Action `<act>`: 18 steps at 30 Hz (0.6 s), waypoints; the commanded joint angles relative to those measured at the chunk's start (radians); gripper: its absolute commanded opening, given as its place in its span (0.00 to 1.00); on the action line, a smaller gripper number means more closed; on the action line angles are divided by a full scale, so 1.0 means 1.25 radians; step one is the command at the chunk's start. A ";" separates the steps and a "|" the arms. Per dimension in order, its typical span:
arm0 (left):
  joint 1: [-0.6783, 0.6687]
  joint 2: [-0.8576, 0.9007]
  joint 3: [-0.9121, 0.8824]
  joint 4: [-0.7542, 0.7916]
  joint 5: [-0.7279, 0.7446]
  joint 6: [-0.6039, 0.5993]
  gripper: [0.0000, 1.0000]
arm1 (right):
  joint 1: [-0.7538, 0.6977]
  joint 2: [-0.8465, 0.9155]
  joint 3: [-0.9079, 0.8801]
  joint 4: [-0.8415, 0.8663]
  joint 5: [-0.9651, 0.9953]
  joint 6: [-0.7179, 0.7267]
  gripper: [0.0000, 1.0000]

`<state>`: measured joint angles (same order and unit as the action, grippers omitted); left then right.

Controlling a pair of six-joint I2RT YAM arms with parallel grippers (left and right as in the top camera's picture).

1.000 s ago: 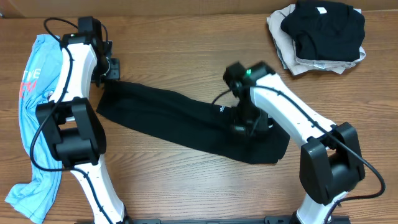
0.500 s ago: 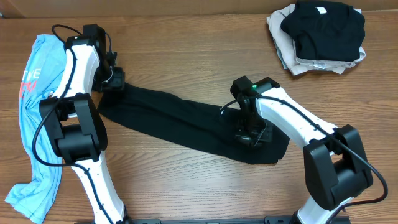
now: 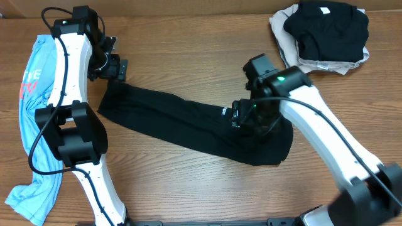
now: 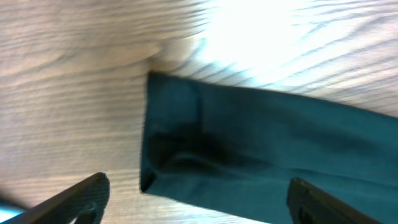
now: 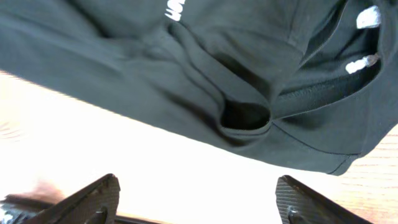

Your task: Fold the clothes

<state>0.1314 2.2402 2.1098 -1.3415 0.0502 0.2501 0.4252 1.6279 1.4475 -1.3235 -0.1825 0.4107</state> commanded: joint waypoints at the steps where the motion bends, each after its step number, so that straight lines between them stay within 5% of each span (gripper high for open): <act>1: 0.010 -0.013 -0.027 0.015 0.078 0.097 0.98 | -0.003 -0.045 0.017 -0.005 -0.014 -0.022 0.87; 18: 0.073 -0.012 -0.265 0.235 0.093 0.222 1.00 | -0.003 -0.045 0.014 -0.010 0.007 -0.033 0.95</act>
<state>0.2314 2.2402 1.8046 -1.0687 0.1333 0.4801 0.4252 1.5761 1.4528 -1.3384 -0.1791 0.3824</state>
